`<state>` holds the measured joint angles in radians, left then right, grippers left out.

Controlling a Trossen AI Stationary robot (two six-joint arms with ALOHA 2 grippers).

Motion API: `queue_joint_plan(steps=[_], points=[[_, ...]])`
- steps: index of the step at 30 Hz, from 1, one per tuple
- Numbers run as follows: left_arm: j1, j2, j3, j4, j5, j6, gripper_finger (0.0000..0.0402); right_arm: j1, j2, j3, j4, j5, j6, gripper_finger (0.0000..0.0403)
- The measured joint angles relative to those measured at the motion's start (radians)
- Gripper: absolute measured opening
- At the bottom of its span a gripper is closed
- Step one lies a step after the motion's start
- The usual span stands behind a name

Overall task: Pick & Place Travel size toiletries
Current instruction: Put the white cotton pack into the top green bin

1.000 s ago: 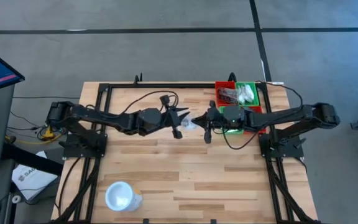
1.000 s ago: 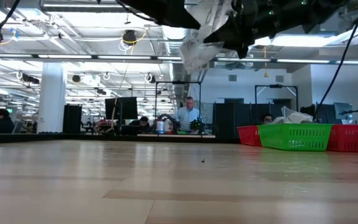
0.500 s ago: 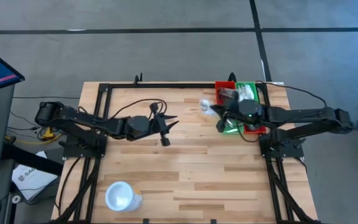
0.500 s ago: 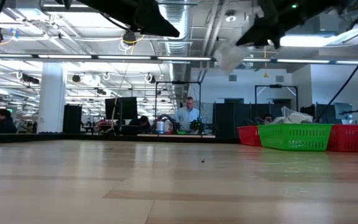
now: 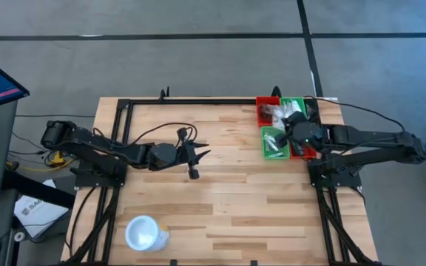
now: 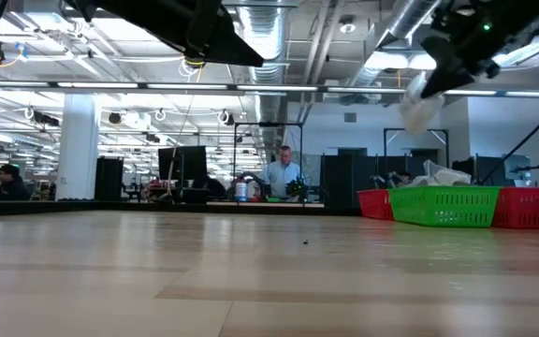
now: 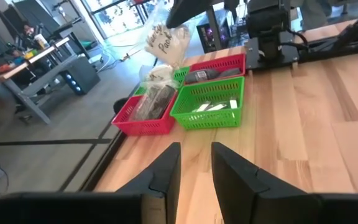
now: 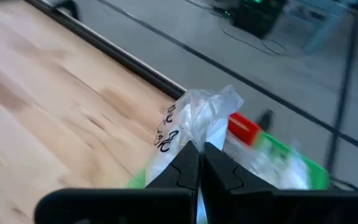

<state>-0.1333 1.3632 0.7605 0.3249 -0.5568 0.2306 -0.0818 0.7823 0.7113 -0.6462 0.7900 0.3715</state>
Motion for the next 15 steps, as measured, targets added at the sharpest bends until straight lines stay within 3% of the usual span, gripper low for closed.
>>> queue_joint_plan(steps=[8, 15], points=[[0.001, 0.0, -0.005, 0.008, 0.043, -0.012, 0.0082, -0.076, -0.017, 0.0, -0.216, 0.047, 0.098, 0.0], [0.001, 0.0, -0.005, 0.014, 0.046, -0.012, 0.0082, -0.176, 0.016, 0.0, -0.246, 0.042, 0.078, 0.0]])
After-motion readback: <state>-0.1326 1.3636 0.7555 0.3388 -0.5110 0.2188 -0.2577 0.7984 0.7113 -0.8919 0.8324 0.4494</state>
